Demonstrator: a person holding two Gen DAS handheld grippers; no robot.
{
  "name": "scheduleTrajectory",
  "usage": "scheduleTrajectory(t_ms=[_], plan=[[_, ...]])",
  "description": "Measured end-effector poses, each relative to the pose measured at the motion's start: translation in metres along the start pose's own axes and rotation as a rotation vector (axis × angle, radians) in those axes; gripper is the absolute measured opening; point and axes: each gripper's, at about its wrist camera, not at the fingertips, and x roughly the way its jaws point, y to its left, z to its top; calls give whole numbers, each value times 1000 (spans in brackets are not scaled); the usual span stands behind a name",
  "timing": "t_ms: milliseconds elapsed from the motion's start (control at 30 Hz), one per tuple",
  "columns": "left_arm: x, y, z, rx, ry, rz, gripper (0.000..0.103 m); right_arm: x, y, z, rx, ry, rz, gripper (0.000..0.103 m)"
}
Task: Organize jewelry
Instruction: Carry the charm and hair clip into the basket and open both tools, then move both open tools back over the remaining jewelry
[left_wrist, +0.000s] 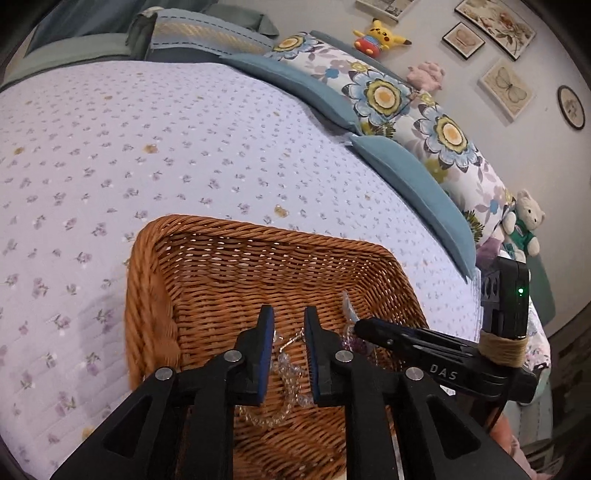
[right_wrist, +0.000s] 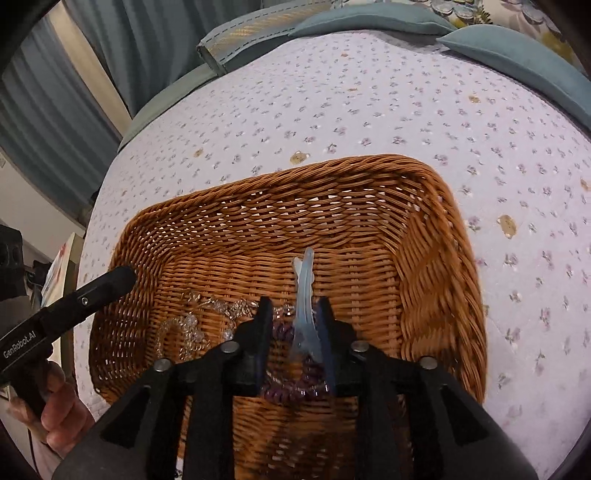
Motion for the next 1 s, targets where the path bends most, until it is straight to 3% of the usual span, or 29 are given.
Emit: scheduleTrajectory(t_ms=[167,300,367,467,600,833,1000], plan=[[-21,-9,-11,25,-4,11,18,-29,2,-15,2,-29,6,30],[-55,-15,-32,34,-33,-4,19,-68,3,-36,-10,-86,1,37],[-75,-19,-46,43,-48,-8,22,-89,6,-49,-16,-112,3,38],[-104,-23,-66,52,-76,1,44,-118,9,-70,-30,-141,8,39],[-138,-28,-92,66,-111,12,46,-150,15,-105,-60,-175,3,40],[-177,-40,-138,123,-121,45,46,-163,34,-152,-99,-159,57,40],[-175,-45,-166,173,-78,50,46,-148,48,-178,-144,-110,118,40]])
